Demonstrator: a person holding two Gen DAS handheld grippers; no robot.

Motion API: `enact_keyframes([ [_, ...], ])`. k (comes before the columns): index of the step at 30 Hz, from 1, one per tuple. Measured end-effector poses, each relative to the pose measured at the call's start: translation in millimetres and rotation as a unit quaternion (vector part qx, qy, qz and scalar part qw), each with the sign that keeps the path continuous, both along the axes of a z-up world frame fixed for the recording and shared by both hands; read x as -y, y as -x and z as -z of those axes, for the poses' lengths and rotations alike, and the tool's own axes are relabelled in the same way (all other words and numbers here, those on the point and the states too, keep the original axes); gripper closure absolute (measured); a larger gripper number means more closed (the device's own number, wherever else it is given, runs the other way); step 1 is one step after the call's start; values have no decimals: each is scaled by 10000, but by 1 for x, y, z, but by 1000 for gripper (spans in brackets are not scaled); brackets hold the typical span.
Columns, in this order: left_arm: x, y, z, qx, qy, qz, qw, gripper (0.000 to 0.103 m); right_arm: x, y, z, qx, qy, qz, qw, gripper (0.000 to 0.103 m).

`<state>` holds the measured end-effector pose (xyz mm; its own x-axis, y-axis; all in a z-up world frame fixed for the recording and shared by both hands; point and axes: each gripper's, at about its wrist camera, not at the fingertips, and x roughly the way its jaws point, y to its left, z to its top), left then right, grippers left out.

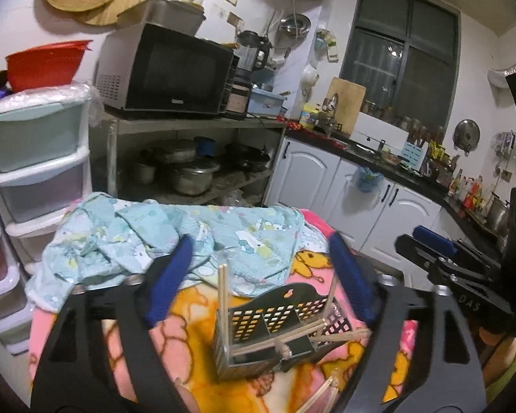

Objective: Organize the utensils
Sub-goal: 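Move the left tool back to the chopstick pile while the right tool follows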

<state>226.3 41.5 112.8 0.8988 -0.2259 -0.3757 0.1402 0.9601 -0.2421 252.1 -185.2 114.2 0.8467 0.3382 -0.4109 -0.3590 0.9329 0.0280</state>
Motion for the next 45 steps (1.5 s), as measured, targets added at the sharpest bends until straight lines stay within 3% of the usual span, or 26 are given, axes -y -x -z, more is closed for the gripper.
enact_keyframes([
  [3,-4,11,-1,51,55,-51,10000,11,9,8,1,-10,-40,56,10000,42],
  [12,-4,41,6,-53,112,-132,9998,11,32,37,6,-61,-125,190,9997,31],
  [23,4,74,36,-329,131,-73,9993,11,51,83,18,-121,-190,231,9995,19],
  [38,5,104,72,-678,-119,-14,9976,11,56,119,49,-317,-18,252,9992,16],
  [40,2,106,76,-720,-86,-47,9974,11,56,123,55,-373,10,267,9989,10],
  [45,4,111,81,-800,-130,-49,9967,11,55,128,68,-502,90,224,9984,9],
])
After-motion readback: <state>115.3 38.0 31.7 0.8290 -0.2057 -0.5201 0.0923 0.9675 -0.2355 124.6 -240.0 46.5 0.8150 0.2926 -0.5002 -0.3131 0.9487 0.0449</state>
